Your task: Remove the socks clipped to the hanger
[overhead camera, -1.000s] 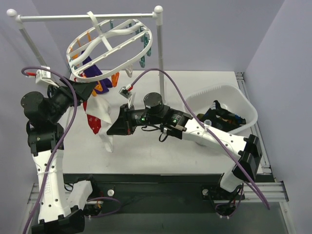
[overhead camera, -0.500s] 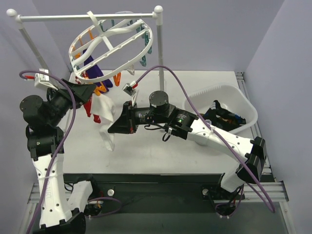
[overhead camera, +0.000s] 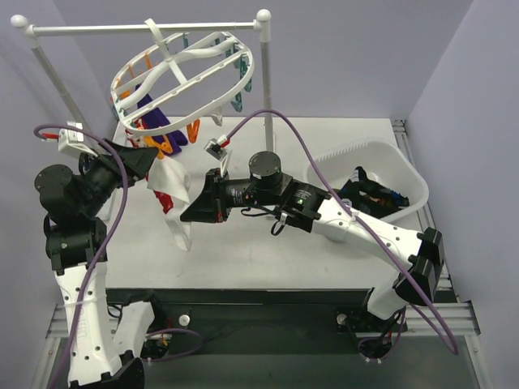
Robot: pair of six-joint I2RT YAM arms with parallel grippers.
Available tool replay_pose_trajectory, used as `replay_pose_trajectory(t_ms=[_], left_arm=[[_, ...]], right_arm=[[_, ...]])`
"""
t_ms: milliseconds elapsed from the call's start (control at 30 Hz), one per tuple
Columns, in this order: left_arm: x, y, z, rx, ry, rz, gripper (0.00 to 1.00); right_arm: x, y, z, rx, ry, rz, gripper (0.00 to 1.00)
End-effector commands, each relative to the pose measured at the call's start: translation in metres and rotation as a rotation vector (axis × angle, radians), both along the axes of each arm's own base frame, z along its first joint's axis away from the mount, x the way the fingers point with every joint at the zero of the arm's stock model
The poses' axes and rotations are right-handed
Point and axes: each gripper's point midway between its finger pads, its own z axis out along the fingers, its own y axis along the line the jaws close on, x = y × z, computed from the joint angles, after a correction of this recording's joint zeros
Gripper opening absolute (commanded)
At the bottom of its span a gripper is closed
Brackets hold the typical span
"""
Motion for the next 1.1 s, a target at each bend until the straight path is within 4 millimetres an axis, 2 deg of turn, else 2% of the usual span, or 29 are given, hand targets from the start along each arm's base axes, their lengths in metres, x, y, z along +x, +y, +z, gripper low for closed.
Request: replay_pose_trajectory(t_ms=[0,33,133,300,467,700,933,1067], left_arm=[[0.01,0.005,-0.006,0.003,0.018,-0.002,0.67],[0.012,0.006,0.0,0.0,-0.011,-0.007,0.68],[0.016,0.001,0.001,-0.046,-0.027,-0.059,0.68],[0.023,0.004,0.003,-0.109,-0.044,-0.097,0.67],[0.023,-0.004,0.013,-0.173,-0.098,-0.185,0.66],[0.023,-0.007,0.025,-0.193,-0.141,-0.217,0.66],[0.021,-0.006,0.033,-0.165,-0.147,-0.201,0.53],[0.018,-0.006,0.036,-0.153,-0.154,-0.19,0.34]], right_arm=[[-0.013,-0.011,0.038,0.104,-0.057,0.033,0.0],[-0.014,-0.011,0.038,0.102,-0.057,0.035,0.0],[-0.013,-0.011,0.04,0.106,-0.061,0.03,0.0],[-0.014,-0.01,0.039,0.105,-0.06,0.035,0.0],[-0.016,-0.007,0.037,0.1,-0.057,0.042,0.0],[-0.016,-0.006,0.039,0.098,-0.061,0.047,0.0],[-0.018,-0.006,0.036,0.088,-0.066,0.05,0.0],[-0.017,-0.008,0.032,0.071,-0.071,0.042,0.0]])
